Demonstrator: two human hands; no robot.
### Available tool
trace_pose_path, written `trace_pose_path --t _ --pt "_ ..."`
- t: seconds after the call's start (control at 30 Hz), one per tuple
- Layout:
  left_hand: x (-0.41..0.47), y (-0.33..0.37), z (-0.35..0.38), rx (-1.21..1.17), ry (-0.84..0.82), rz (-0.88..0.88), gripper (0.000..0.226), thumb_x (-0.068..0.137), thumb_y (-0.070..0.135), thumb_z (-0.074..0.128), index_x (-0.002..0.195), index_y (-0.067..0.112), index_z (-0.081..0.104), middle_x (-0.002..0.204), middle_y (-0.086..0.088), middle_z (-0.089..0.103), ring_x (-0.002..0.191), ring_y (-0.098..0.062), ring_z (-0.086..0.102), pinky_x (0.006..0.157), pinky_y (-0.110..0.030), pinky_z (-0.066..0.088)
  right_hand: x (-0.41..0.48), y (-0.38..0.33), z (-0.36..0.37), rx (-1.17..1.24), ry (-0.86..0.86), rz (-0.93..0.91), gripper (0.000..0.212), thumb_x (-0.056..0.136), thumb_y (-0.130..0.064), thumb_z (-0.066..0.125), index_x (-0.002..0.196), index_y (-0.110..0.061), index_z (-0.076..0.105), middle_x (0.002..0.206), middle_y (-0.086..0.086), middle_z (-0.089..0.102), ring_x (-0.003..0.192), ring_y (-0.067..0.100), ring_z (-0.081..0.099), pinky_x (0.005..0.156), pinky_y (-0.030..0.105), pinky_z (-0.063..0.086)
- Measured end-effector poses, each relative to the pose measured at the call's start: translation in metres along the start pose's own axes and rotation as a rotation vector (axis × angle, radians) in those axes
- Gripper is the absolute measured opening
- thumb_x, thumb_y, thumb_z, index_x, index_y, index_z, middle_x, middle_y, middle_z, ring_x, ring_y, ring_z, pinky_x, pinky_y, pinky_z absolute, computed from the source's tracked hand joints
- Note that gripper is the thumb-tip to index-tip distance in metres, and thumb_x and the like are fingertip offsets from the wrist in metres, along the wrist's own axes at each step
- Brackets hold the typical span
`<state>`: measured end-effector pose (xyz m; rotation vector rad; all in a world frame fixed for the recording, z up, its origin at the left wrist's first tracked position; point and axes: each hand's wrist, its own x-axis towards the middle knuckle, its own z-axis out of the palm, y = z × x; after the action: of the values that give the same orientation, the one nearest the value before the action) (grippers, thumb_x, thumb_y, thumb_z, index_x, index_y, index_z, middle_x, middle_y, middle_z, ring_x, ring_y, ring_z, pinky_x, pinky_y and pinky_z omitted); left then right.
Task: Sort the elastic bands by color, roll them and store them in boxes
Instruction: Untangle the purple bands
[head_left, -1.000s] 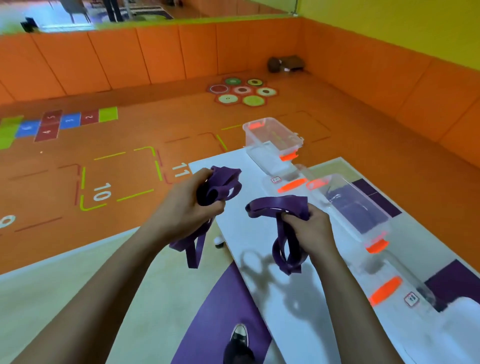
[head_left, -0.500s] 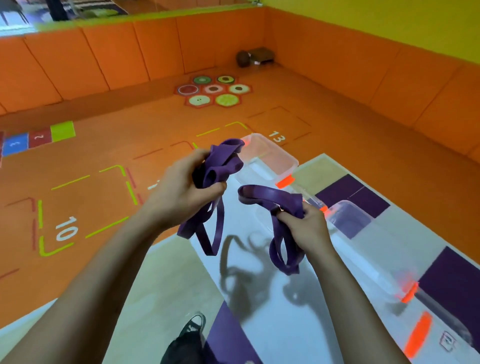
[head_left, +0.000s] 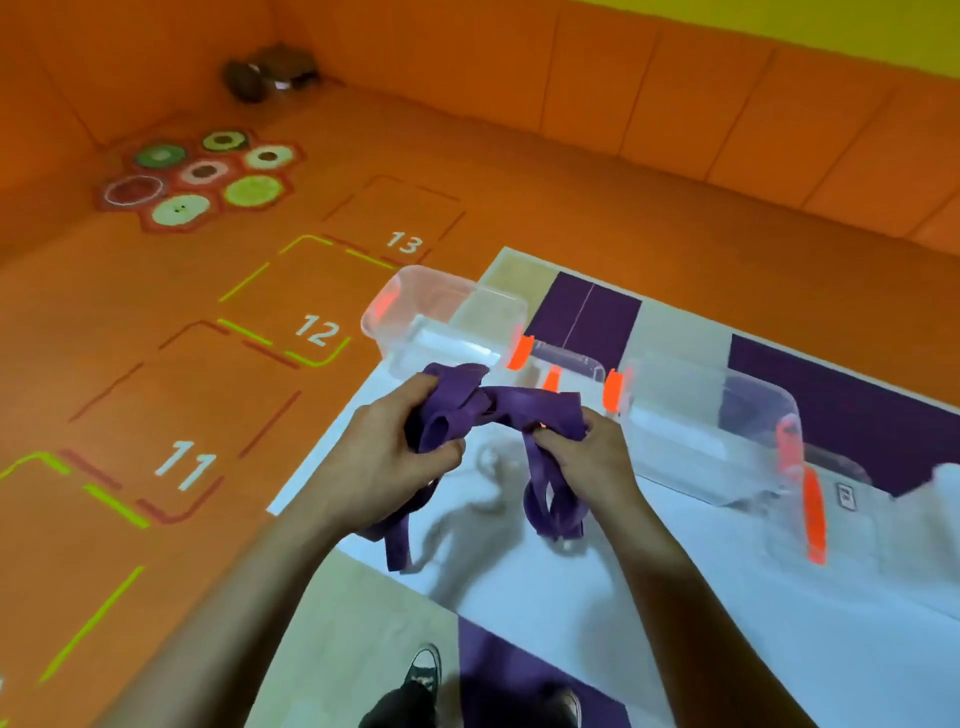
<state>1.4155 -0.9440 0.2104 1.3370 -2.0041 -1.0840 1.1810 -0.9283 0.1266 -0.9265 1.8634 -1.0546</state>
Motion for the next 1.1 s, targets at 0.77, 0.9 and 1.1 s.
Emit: trace_pose_path --t 0.77,0.9,1.1 --pt "0.003 0.123 0.2 -0.222 -0.369 0.161 0.028 0.087 0.009 0.072 0.109 0.022 0.062 0.082 -0.001 0.065 0.077 -0.027 0.058 0.069 -0.027 0.047 -0.069 0.135 -0.229 -0.033 0.277 0.172 0.007 0.084 -0.016 0.074 0.088 -0.021 0.072 0.075 -0.002 0.071 0.067 0.014 0.064 0.06 0.023 0.051" --pt "0.007 0.108 0.244 -0.099 -0.323 0.051 0.025 0.085 0.016 0.071 0.104 0.028 0.059 0.076 -0.001 0.065 0.069 -0.024 0.059 0.063 -0.03 0.05 -0.052 0.167 -0.239 -0.055 0.249 0.221 0.013 0.082 -0.018 0.077 0.091 -0.02 0.068 0.082 0.005 0.072 0.078 0.026 0.068 0.074 0.04 0.057" --pt "0.013 0.056 0.308 0.217 -0.423 -0.056 0.026 0.082 0.029 0.07 0.096 0.025 0.049 0.066 0.002 0.061 0.063 -0.021 0.061 0.059 -0.037 0.048 -0.029 0.203 -0.224 -0.322 0.209 0.31 0.027 0.084 -0.024 0.073 0.106 -0.012 0.062 0.091 0.007 0.07 0.086 0.034 0.066 0.073 0.033 0.048"
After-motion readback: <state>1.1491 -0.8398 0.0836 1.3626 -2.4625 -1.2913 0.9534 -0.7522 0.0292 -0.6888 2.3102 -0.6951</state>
